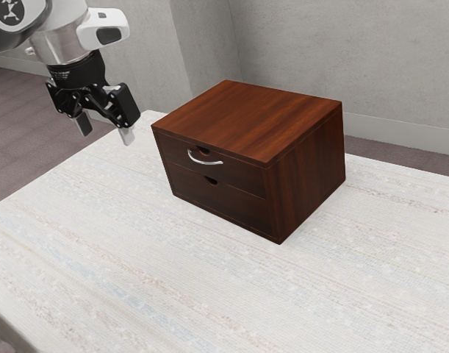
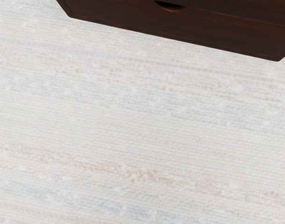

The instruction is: Pull the drawer handle with one arm to open the drawer

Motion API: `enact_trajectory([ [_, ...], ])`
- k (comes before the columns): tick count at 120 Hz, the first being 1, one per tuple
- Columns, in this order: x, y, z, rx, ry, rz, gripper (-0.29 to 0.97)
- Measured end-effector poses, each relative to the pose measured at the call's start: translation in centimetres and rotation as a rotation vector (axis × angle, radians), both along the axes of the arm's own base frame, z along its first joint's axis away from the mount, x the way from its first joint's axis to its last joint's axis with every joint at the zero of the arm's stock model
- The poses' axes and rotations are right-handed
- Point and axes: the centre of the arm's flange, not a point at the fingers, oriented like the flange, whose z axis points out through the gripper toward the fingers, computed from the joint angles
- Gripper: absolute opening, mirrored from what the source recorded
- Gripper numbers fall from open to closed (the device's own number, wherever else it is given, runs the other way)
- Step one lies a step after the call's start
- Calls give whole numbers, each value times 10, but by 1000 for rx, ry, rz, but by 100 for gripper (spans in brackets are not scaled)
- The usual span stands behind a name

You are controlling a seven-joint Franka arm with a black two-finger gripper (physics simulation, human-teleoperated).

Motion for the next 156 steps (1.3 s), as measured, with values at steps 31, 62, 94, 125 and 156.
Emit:
enact_trajectory([
  [31, -2, -1, 0, -24, 0, -5, 68],
  [62, 13, -10, -34, 29, 24, -184, 68],
  [94, -13, -43, -63, 168, -52, -638, 68],
  [125, -7, -21, -65, 226, -61, -934, 68],
  [156, 19, -15, -110, 267, 0, -1265, 68],
])
